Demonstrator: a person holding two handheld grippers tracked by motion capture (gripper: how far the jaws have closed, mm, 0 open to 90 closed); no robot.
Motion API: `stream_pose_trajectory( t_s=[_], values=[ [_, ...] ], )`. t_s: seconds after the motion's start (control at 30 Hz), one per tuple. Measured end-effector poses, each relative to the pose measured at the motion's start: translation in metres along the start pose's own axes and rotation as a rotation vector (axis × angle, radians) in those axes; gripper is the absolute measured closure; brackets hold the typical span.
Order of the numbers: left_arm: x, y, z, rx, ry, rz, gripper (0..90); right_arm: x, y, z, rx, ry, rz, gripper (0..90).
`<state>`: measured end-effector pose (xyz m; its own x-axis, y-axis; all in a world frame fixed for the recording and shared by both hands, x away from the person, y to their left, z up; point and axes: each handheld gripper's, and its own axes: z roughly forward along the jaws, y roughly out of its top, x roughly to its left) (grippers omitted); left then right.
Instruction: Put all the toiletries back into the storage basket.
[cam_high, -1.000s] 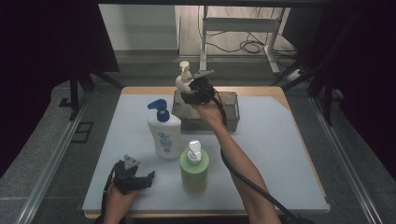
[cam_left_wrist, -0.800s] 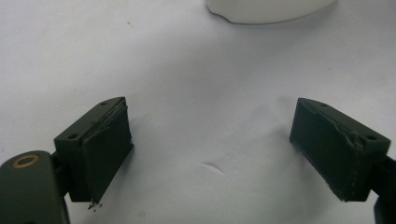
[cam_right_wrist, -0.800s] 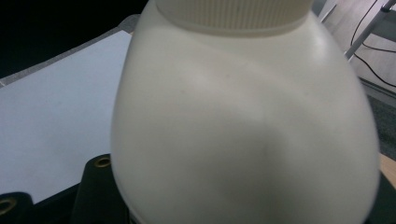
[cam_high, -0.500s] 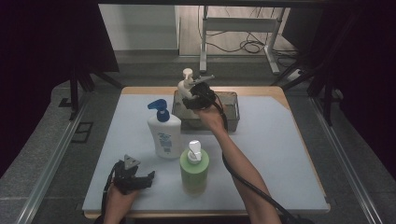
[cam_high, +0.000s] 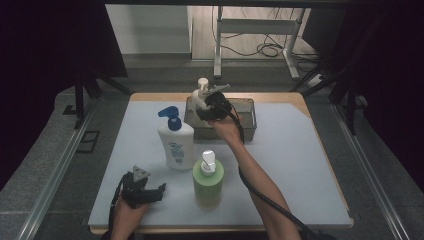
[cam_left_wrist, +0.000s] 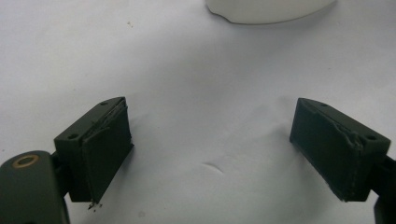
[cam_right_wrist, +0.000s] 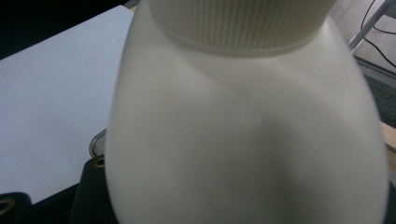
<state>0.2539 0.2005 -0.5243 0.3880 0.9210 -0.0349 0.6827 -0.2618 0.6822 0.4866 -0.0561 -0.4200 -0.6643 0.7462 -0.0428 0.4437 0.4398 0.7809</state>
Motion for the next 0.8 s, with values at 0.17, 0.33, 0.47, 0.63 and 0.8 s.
stream_pose_trajectory(
  t_s=[0.17, 0.33, 0.47, 0.63, 0.8],
  values=[
    [0.0000, 0.0000, 0.0000, 0.000, 0.000, -0.001, 12.1, -0.0042, -0.0023, 0.0001, -0.004, 0.016, 0.022, 37.8],
    [0.0000, 0.0000, 0.0000, 0.000, 0.000, 0.000, 12.2, -0.0049, -0.0019, 0.0008, 0.003, 0.018, 0.015, 36.6],
    [0.0000, 0.0000, 0.0000, 0.000, 0.000, 0.000, 12.2, -0.0055, -0.0016, 0.0014, 0.012, 0.031, 0.015, 33.5],
    [0.0000, 0.0000, 0.0000, 0.000, 0.000, 0.000, 12.1, -0.0064, -0.0033, -0.0009, 0.022, 0.010, -0.009, 27.8],
    [0.0000, -0.0001, 0.0000, 0.000, 0.000, 0.000, 12.2, -0.0086, -0.0086, -0.0082, 0.012, 0.033, -0.002, 26.8]
  ],
)
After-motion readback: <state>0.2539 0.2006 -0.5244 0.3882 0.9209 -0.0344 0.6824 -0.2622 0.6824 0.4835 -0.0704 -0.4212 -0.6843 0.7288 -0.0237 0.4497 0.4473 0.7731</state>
